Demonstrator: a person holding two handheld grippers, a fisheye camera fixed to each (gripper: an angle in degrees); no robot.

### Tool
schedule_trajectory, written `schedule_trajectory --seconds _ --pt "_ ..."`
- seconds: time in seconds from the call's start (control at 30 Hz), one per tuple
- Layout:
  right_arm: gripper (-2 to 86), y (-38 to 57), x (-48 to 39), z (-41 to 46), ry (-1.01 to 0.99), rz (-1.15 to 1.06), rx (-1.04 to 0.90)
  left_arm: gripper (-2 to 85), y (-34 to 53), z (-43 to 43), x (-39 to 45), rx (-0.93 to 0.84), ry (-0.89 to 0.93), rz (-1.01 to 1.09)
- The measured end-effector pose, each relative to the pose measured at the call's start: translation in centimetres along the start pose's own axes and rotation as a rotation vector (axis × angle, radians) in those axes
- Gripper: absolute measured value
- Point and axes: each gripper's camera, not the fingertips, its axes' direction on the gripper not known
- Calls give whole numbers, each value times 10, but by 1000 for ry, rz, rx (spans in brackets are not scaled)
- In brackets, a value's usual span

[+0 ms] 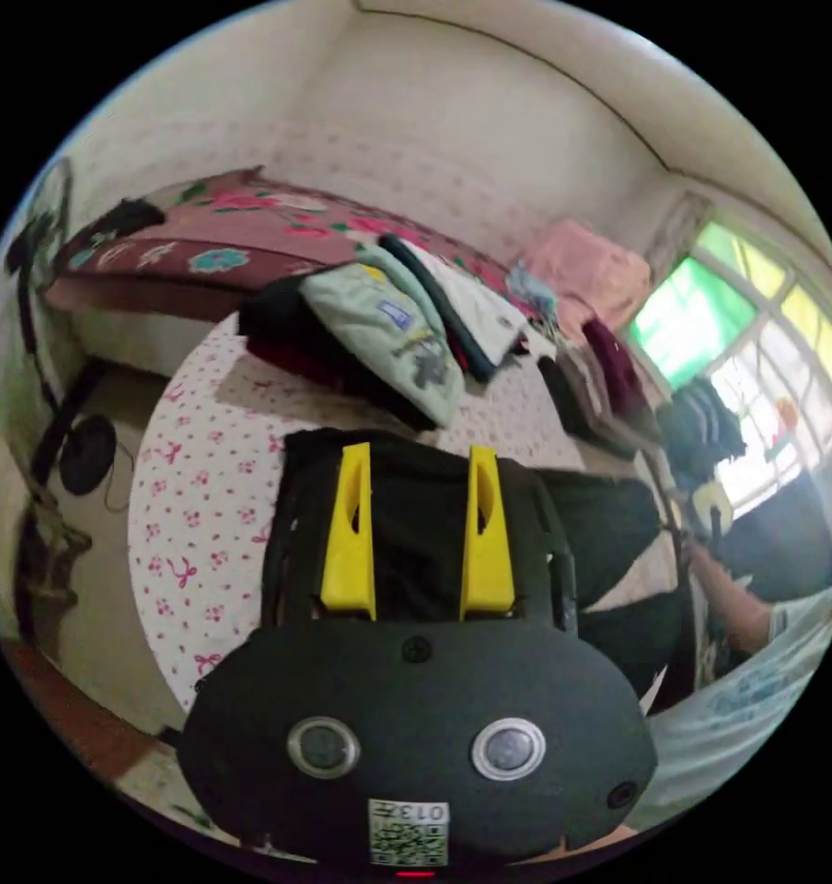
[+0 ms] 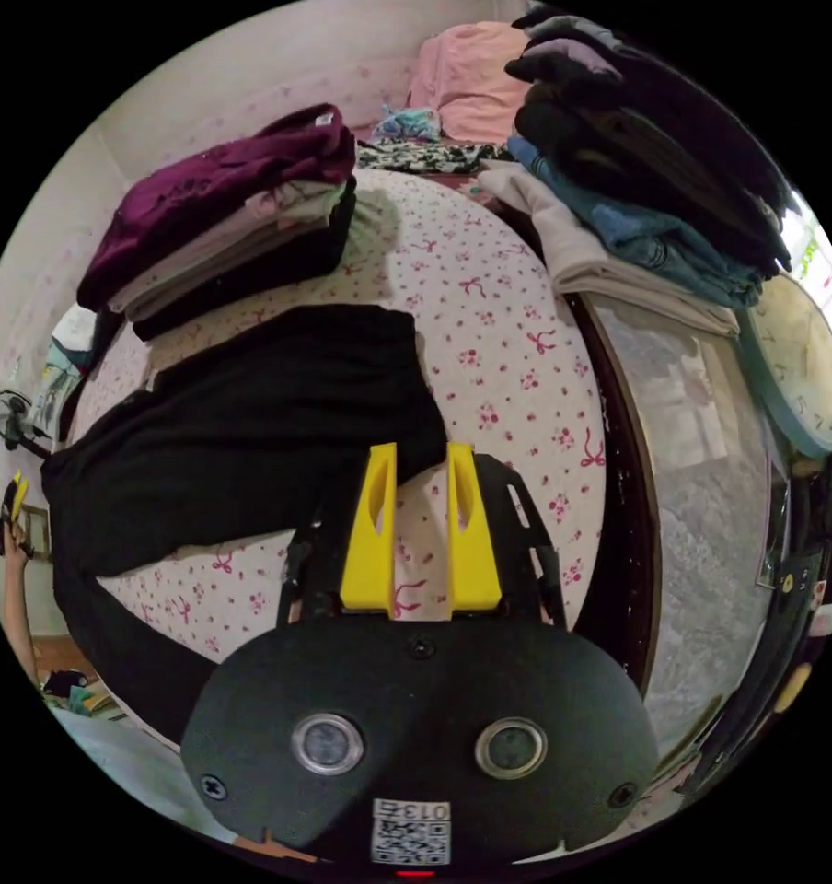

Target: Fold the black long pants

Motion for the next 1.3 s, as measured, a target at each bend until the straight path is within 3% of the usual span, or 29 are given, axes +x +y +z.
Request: schedule_trajectory --seconds 0.2,0.3,0.5,0.6,0.83,1.03,1.17,1.3 --pt "51 10 -1 -9 99 -10 98 133 35 56 141 -246 -6 374" --pt "59 15 14 -3 25 32 46 121 63 90 192 -381 -23 492" --pt "60 64 37 -58 -72 51 223 105 100 81 256 -385 37 584" --pt "63 104 39 -72 -166 -20 187 101 125 74 297 -414 20 717" --pt "92 216 54 -75 -77 60 123 100 172 72 380 -397 17 853" --pt "102 247 49 -54 -31 4 49 108 207 94 433 -441 -89 933" --pt "72 245 51 -22 -7 26 -39 32 219 108 449 -496 -108 894" --pt "37 251 49 -28 47 14 -6 1 224 105 464 -504 -144 891"
